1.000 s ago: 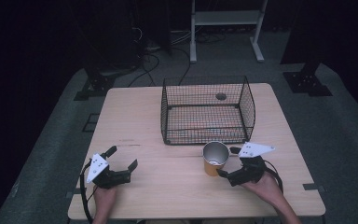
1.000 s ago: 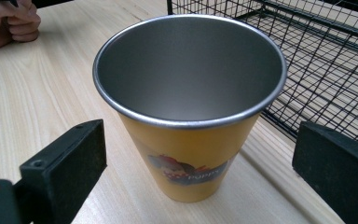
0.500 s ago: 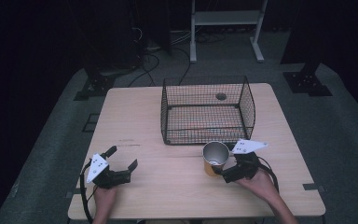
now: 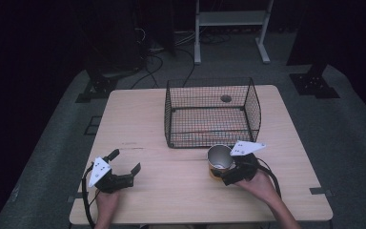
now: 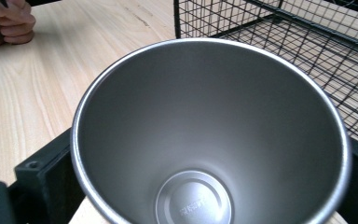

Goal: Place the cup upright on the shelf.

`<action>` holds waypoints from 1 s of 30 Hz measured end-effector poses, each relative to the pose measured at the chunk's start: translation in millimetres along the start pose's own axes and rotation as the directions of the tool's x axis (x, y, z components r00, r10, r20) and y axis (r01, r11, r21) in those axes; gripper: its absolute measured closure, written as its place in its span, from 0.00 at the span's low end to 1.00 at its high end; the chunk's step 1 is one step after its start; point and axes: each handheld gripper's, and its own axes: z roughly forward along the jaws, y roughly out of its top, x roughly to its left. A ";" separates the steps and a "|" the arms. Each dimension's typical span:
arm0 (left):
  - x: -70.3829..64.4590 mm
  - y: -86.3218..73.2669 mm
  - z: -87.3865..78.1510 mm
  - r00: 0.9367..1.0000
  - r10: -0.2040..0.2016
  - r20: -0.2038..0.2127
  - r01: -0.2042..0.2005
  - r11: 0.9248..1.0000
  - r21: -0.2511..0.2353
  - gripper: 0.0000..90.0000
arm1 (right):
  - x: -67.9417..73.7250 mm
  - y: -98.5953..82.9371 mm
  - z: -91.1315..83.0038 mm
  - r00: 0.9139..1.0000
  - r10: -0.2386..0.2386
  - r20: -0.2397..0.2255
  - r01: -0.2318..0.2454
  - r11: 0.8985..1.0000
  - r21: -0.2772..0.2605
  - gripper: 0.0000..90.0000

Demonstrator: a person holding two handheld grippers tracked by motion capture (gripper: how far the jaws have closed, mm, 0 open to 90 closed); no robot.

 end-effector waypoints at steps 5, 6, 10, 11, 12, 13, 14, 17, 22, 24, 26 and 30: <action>0.0 0.0 0.0 1.000 0.000 0.000 0.000 1.000 0.000 0.01 | -0.8 0.6 1.1 1.000 -0.004 0.007 0.004 1.000 0.003 0.05; 0.0 0.0 0.0 1.000 -0.001 0.000 0.001 1.000 -0.001 0.01 | -0.9 0.6 1.0 1.000 -0.005 0.006 0.005 1.000 0.002 0.10; -0.1 0.0 0.0 1.000 0.001 0.000 -0.001 1.000 0.000 0.01 | -2.1 0.6 1.8 1.000 0.002 -0.015 -0.002 1.000 0.001 0.14; -0.1 0.0 0.0 1.000 0.001 -0.001 -0.001 1.000 0.000 0.01 | -2.2 0.9 2.0 1.000 0.002 -0.013 -0.002 1.000 0.001 0.14; -0.1 0.0 0.0 1.000 0.001 -0.001 -0.001 1.000 0.000 0.01 | -2.2 1.4 2.0 1.000 0.000 -0.012 0.000 1.000 0.002 0.14; -0.1 0.0 0.0 1.000 0.001 -0.001 -0.001 1.000 0.000 0.01 | -2.1 1.7 2.0 1.000 -0.001 -0.011 0.001 1.000 0.004 0.14; 0.0 0.0 0.0 1.000 0.000 -0.001 0.000 1.000 0.000 0.01 | -1.8 1.9 1.9 1.000 -0.003 -0.011 0.003 1.000 0.005 0.14; 0.0 0.0 0.1 1.000 -0.001 -0.001 0.001 1.000 -0.001 0.01 | -0.5 2.7 1.2 1.000 -0.005 -0.018 0.005 1.000 0.005 0.14; 0.0 0.0 0.0 1.000 0.000 -0.001 0.000 1.000 0.000 0.01 | -0.1 7.4 -2.4 0.999 -0.003 -0.042 0.003 1.000 -0.001 0.15; -0.1 0.0 0.1 1.000 0.001 -0.001 -0.001 1.000 0.000 0.01 | -0.9 9.5 -3.4 0.999 -0.003 -0.050 0.003 1.000 0.000 0.15; -0.1 0.0 0.1 1.000 0.001 -0.001 -0.001 1.000 0.000 0.01 | -2.4 11.5 -4.1 0.999 -0.005 -0.054 0.006 1.000 0.015 0.15; 0.1 0.0 0.2 1.000 0.000 -0.001 0.000 1.000 0.000 0.01 | -6.2 17.2 -7.5 0.998 -0.004 -0.061 0.005 1.000 0.018 0.15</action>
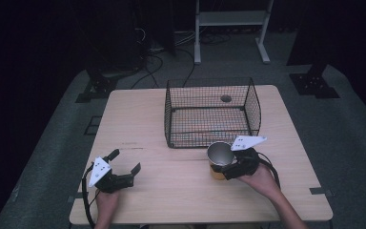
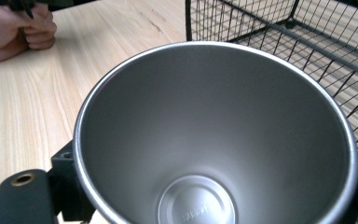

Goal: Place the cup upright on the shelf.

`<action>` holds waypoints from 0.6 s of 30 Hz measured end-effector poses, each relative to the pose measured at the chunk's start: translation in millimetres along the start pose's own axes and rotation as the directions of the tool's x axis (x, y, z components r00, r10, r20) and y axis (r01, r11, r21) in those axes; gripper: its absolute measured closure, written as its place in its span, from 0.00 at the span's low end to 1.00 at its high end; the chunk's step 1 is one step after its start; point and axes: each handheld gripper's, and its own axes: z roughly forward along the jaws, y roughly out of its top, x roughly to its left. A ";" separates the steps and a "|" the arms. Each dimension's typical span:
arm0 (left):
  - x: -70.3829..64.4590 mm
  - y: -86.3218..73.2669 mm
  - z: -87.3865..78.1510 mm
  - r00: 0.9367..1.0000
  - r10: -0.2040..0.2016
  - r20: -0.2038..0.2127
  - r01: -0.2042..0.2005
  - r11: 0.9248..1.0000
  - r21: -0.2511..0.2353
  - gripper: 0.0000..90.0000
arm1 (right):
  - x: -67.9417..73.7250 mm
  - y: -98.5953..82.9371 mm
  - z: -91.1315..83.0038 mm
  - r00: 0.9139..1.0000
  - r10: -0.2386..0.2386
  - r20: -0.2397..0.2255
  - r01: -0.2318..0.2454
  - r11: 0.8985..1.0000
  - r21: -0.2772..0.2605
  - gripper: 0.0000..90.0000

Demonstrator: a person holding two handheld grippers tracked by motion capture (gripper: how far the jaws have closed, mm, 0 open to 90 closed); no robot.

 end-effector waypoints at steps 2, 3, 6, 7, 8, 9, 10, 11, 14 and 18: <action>0.0 0.0 0.0 1.000 0.000 0.000 0.000 1.000 0.000 0.01 | -1.8 4.9 -2.9 1.000 -0.002 -0.002 0.002 1.000 -0.006 0.15; -0.1 0.0 0.1 1.000 0.000 0.000 0.000 1.000 0.000 0.01 | -2.0 6.1 -3.4 1.000 -0.004 -0.001 0.004 1.000 -0.006 0.15; -0.2 0.0 0.1 1.000 0.001 -0.001 -0.001 1.000 0.000 0.01 | -2.4 15.0 -6.7 1.000 -0.014 0.001 0.014 1.000 -0.004 0.15; -0.3 0.0 0.1 1.000 0.000 -0.001 0.000 1.000 0.001 0.01 | -2.7 18.0 -7.7 1.000 -0.015 -0.002 0.015 1.000 -0.007 0.15; -0.3 0.0 0.1 1.000 0.001 -0.001 -0.001 1.000 0.001 0.01 | -2.8 21.1 -8.7 1.000 -0.018 -0.006 0.018 1.000 -0.010 0.15; -0.2 0.0 0.1 1.000 0.001 -0.001 -0.001 1.000 0.001 0.01 | -2.8 23.5 -9.4 1.000 -0.022 -0.008 0.022 1.000 -0.011 0.15; -0.2 0.0 0.1 1.000 0.001 0.000 -0.001 1.000 0.001 0.01 | -2.9 27.4 -10.7 1.000 -0.028 -0.010 0.028 1.000 -0.014 0.15; -0.2 0.0 0.1 1.000 0.001 0.000 -0.001 1.000 0.001 0.01 | -3.1 29.8 -11.5 0.999 -0.032 -0.010 0.031 0.999 -0.018 0.15; 0.1 0.0 0.1 1.000 -0.001 0.000 0.001 1.000 0.000 0.01 | -4.3 39.2 -15.2 0.999 -0.041 -0.013 0.041 0.999 -0.028 0.15; 0.3 0.0 0.1 1.000 -0.003 0.001 0.003 1.000 0.000 0.01 | -7.2 50.6 -20.0 0.999 -0.044 -0.016 0.043 0.998 -0.043 0.15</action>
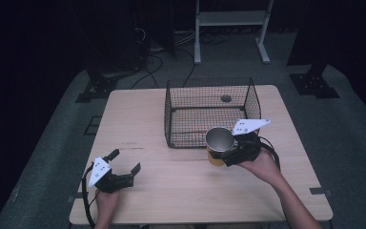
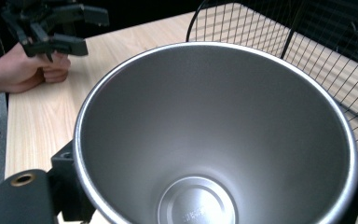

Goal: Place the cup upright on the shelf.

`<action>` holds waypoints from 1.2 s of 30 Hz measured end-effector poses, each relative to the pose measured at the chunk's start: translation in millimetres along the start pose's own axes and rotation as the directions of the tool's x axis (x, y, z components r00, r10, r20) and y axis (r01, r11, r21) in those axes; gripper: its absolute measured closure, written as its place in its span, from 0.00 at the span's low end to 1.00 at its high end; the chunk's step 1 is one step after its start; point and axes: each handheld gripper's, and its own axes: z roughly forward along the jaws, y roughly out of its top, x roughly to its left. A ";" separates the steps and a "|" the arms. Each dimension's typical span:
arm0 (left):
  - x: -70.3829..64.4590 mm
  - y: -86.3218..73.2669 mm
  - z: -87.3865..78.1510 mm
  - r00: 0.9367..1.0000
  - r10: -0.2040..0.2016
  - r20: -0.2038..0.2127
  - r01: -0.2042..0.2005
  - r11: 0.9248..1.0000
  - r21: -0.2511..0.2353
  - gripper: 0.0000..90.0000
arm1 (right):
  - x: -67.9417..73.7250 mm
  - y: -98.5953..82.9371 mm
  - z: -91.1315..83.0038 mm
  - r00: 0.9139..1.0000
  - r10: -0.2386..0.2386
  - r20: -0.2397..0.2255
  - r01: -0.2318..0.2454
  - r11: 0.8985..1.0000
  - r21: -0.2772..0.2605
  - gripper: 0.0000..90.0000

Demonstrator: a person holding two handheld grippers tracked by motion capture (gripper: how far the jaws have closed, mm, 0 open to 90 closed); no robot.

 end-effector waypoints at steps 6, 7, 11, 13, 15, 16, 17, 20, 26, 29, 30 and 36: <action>-0.1 0.0 0.0 1.000 0.002 0.000 -0.002 1.000 0.002 0.01 | -9.3 14.3 -3.1 1.000 0.015 0.000 -0.015 1.000 -0.015 0.15; -0.2 0.0 0.1 1.000 0.001 0.000 -0.001 1.000 0.001 0.01 | -11.5 16.1 -2.9 1.000 0.018 -0.001 -0.018 1.000 -0.021 0.15; -0.2 0.0 0.2 1.000 0.001 -0.001 -0.001 1.000 0.001 0.01 | -15.9 24.3 -1.8 1.000 0.014 0.009 -0.014 1.000 -0.028 0.15; -0.2 0.1 0.2 1.000 0.000 0.000 0.000 1.000 0.001 0.01 | -17.9 29.2 -0.8 1.000 0.010 0.014 -0.009 1.000 -0.026 0.15; -0.1 0.1 0.2 1.000 0.000 -0.001 0.000 1.000 0.001 0.01 | -20.1 34.8 0.1 1.000 0.004 0.018 -0.004 1.000 -0.027 0.15; -0.1 0.1 0.2 1.000 0.000 0.000 0.000 1.000 0.001 0.01 | -21.4 37.3 0.4 1.000 0.003 0.018 -0.003 1.000 -0.028 0.15; -0.1 0.1 0.2 1.000 0.001 0.000 -0.001 1.000 0.001 0.01 | -22.3 39.4 0.7 1.000 0.004 0.018 -0.004 1.000 -0.028 0.15; -0.2 0.1 0.1 1.000 0.003 0.000 -0.003 1.000 0.002 0.01 | -27.0 47.8 1.9 1.000 0.001 0.029 0.000 1.000 -0.029 0.15; -0.3 0.0 0.3 1.000 0.000 0.000 0.000 1.000 0.000 0.01 | -37.4 61.1 3.0 0.999 0.005 0.046 -0.004 0.999 -0.032 0.15; -0.1 0.0 0.2 1.000 0.001 0.000 -0.001 1.000 0.001 0.01 | -42.8 66.0 4.2 0.998 0.011 0.057 -0.009 0.999 -0.031 0.15; -0.2 0.0 0.2 1.000 0.001 0.000 -0.001 1.000 0.001 0.01 | -44.9 67.0 4.7 0.998 0.017 0.060 -0.015 0.999 -0.030 0.15; -0.2 0.0 0.3 1.000 0.002 0.000 -0.002 1.000 0.001 0.01 | -60.4 68.8 9.8 0.995 0.060 0.079 -0.057 0.997 -0.043 0.15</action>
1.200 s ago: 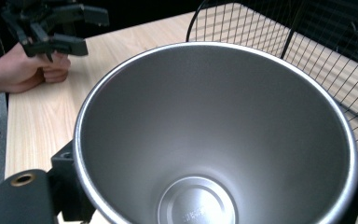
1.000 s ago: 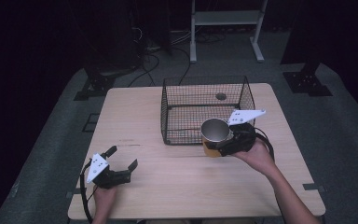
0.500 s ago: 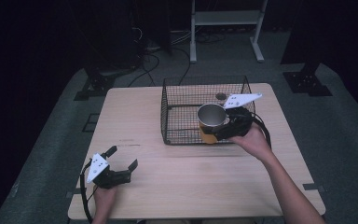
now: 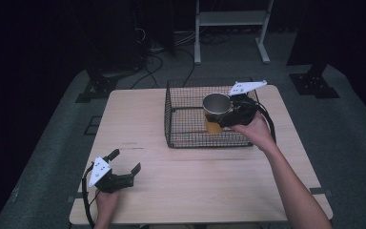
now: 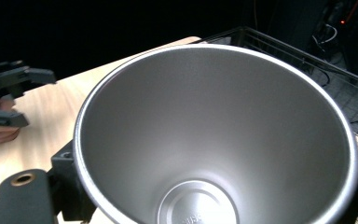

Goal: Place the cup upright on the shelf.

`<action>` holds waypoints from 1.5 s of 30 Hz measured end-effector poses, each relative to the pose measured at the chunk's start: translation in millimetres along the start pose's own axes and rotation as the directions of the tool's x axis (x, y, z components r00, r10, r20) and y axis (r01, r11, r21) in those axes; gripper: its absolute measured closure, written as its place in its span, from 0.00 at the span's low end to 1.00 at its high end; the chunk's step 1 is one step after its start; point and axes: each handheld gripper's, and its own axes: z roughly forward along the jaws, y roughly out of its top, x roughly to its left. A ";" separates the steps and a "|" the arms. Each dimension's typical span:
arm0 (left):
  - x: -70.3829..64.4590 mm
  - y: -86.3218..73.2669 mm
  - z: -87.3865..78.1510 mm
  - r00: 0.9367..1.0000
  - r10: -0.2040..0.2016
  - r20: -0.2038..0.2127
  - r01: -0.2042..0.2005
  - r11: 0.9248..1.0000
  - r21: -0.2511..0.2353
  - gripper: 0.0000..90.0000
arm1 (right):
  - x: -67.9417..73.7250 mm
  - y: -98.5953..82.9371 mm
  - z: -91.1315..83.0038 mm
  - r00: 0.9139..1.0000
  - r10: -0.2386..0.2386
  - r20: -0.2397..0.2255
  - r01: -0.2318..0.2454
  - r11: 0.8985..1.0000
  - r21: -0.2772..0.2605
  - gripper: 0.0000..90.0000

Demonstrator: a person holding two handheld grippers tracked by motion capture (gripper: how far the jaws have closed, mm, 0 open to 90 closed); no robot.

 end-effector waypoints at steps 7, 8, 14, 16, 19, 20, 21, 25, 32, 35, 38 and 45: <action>0.1 0.0 0.0 1.000 -0.001 0.001 0.001 1.000 0.000 0.01 | -14.9 -0.5 9.5 0.999 0.042 0.032 -0.042 0.999 0.001 0.15; 0.1 0.0 0.0 1.000 -0.001 0.001 0.001 1.000 -0.001 0.01 | -17.5 -1.2 11.3 0.998 0.046 0.039 -0.046 0.999 0.005 0.15; 0.1 0.0 0.1 1.000 -0.002 0.001 0.002 1.000 -0.001 0.01 | -27.3 -1.8 18.9 0.995 0.071 0.068 -0.072 0.997 0.012 0.15; 0.0 0.0 0.1 1.000 -0.001 0.001 0.001 1.000 0.000 0.01 | -29.7 -1.3 21.3 0.994 0.075 0.078 -0.076 0.997 0.014 0.15; 0.0 0.0 0.2 1.000 -0.001 0.000 0.001 1.000 0.000 0.01 | -32.7 -1.5 25.0 0.993 0.085 0.086 -0.086 0.996 0.018 0.15; -0.1 0.1 0.3 1.000 -0.002 0.000 0.002 1.000 0.000 0.01 | -33.7 -1.7 26.5 0.992 0.085 0.091 -0.087 0.996 0.022 0.15; -0.1 0.1 0.3 1.000 -0.001 0.000 0.001 1.000 0.000 0.01 | -35.0 -2.0 28.5 0.991 0.088 0.097 -0.090 0.996 0.025 0.15; -0.2 0.0 0.3 1.000 0.000 0.000 0.000 1.000 0.000 0.01 | -39.7 -3.7 33.7 0.989 0.094 0.115 -0.099 0.994 0.036 0.15; -0.1 0.0 0.3 1.000 -0.001 0.000 0.001 1.000 0.000 0.01 | -50.7 -8.4 43.5 0.983 0.118 0.140 -0.127 0.990 0.056 0.15; 0.1 0.1 0.2 1.000 -0.003 -0.001 0.003 1.000 0.000 0.01 | -57.0 -11.7 47.6 0.980 0.139 0.145 -0.149 0.987 0.061 0.15; 0.0 0.0 0.3 1.000 -0.002 -0.001 0.002 1.000 0.000 0.01 | -63.1 -14.9 52.1 0.976 0.150 0.157 -0.164 0.984 0.077 0.15; 0.0 0.0 0.2 1.000 -0.002 -0.001 0.002 1.000 0.001 0.01 | -75.8 -18.3 58.4 0.970 0.170 0.174 -0.190 0.976 0.107 0.14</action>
